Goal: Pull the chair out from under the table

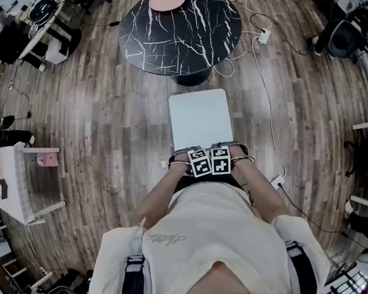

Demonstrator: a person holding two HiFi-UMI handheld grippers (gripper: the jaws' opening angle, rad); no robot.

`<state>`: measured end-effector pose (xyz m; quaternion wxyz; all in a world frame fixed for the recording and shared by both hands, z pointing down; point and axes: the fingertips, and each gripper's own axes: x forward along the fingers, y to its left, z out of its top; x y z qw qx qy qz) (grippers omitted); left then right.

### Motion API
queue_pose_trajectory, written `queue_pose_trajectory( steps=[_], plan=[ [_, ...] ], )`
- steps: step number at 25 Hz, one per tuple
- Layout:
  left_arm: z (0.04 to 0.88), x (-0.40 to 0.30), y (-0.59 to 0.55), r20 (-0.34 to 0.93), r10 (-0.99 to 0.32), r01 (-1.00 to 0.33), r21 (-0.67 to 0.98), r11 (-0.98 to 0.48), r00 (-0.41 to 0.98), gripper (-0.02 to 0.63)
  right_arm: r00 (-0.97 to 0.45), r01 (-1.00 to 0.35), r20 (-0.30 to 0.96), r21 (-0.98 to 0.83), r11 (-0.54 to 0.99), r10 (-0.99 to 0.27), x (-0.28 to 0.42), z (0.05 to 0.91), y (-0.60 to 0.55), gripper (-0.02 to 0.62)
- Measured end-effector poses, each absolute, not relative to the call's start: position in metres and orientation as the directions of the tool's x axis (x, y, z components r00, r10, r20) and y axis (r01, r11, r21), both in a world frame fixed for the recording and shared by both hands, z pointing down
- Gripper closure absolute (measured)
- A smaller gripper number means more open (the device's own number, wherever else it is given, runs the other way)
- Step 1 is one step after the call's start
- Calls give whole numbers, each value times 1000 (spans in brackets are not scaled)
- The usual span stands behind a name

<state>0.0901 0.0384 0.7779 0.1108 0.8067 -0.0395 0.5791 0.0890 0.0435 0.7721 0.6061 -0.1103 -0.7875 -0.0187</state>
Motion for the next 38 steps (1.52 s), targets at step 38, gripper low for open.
queue_pose_trajectory(
  steps=[38],
  plan=[
    [505,-30,-68,350,-753,-830,237,-504,557,589,-756,-591,366,-22,807,-543,118,499,-52,591]
  ],
)
